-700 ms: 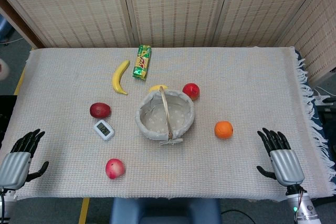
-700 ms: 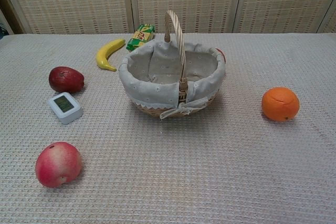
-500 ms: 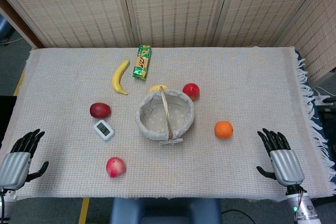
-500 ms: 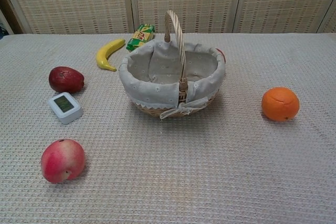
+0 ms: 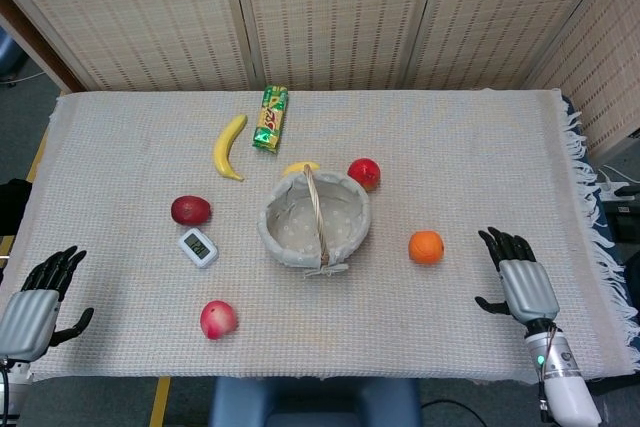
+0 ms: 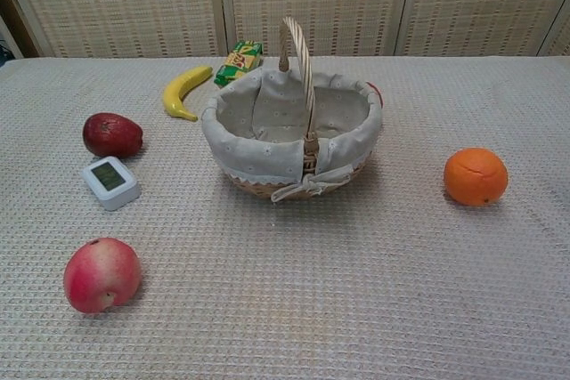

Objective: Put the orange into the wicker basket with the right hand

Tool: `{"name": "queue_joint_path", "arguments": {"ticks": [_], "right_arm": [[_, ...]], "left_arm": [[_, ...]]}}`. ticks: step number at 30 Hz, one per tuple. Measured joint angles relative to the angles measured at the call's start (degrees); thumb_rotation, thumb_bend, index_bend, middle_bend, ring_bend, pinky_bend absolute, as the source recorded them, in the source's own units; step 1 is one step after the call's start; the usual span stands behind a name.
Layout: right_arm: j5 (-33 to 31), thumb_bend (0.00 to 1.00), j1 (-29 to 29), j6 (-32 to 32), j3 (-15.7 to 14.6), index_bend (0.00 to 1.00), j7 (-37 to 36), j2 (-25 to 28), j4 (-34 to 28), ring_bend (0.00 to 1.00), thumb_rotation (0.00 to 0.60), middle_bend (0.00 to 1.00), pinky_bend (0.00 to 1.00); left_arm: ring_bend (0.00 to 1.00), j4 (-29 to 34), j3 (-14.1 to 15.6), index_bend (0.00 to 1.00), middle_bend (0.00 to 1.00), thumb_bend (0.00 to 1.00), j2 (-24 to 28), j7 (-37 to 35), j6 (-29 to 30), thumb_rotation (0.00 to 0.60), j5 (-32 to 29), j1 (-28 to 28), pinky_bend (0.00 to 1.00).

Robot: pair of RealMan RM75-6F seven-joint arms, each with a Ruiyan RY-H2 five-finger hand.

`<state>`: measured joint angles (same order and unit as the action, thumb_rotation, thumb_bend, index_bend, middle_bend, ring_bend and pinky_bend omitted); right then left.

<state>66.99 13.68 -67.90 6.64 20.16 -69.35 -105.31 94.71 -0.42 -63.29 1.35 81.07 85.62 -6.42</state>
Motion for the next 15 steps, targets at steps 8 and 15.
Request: {"name": "queue_joint_path", "arguments": {"ticks": [8, 15], "right_arm": [[-18.20, 0.07, 8.48, 4.59, 4.35, 0.00, 9.31, -5.42, -0.30, 0.00, 0.600, 0.00, 0.01], [-30.57, 0.07, 17.08, 5.06, 6.63, 0.00, 16.81, -15.61, 5.10, 0.00, 0.600, 0.00, 0.03]], "left_arm": [[0.00, 0.21, 0.05, 0.00, 0.00, 0.33, 0.27, -0.38, -0.30, 0.600, -0.29, -0.02, 0.10], [0.00, 0.39, 0.05, 0.00, 0.00, 0.33, 0.51, -0.92, -0.47, 0.600, -0.64, 0.05, 0.10]]}}
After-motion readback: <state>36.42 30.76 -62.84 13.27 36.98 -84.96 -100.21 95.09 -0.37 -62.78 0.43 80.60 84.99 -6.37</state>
